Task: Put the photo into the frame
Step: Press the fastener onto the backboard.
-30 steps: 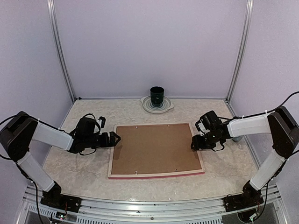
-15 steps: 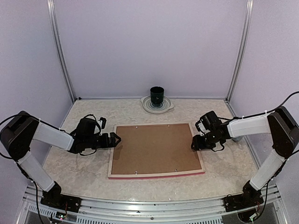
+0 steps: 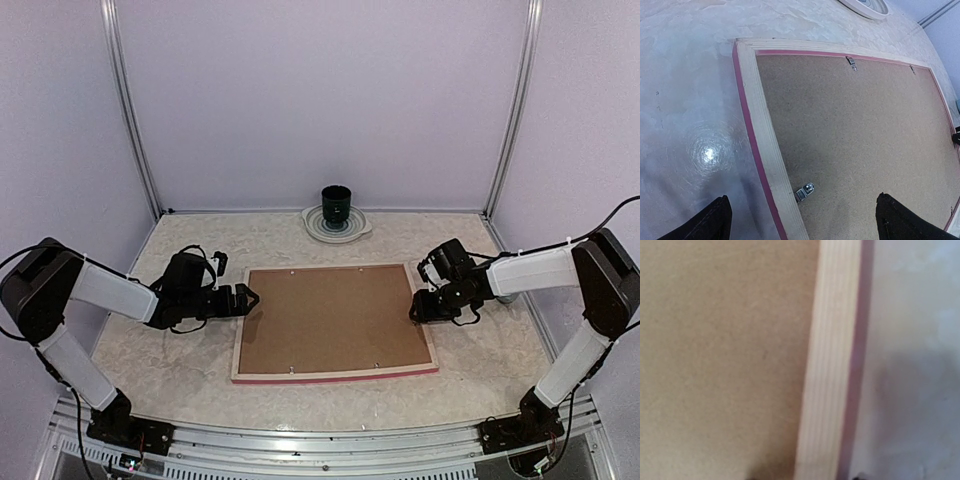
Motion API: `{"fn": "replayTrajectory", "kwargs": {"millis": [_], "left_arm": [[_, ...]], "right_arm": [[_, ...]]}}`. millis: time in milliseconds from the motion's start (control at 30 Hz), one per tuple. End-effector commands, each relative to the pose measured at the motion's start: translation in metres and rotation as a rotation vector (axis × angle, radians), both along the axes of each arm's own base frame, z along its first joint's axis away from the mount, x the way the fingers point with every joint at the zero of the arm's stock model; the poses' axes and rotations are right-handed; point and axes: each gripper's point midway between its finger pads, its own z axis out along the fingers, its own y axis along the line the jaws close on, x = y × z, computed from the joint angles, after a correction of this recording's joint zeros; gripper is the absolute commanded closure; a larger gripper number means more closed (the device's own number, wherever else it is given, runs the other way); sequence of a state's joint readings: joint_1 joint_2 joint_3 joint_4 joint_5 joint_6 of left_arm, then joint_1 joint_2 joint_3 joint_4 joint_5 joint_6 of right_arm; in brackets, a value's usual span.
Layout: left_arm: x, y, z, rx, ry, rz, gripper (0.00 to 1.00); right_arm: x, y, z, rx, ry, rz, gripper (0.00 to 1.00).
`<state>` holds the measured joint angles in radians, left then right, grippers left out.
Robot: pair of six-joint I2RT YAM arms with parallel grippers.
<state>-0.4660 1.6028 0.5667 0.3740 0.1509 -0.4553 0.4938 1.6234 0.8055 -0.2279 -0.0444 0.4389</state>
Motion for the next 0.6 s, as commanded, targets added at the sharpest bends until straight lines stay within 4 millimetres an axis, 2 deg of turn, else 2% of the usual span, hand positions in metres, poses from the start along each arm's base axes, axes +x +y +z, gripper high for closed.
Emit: {"fn": "replayTrajectory", "kwargs": {"millis": [0, 567], "left_arm": [[0.004, 0.0, 0.003, -0.007, -0.012, 0.004, 0.01], [0.006, 0.009, 0.006, 0.014, -0.028, 0.05, 0.01]], "right_arm": [[-0.015, -0.014, -0.013, -0.051, 0.053, -0.003, 0.56], [-0.018, -0.02, 0.005, -0.078, 0.042, 0.007, 0.54]]}}
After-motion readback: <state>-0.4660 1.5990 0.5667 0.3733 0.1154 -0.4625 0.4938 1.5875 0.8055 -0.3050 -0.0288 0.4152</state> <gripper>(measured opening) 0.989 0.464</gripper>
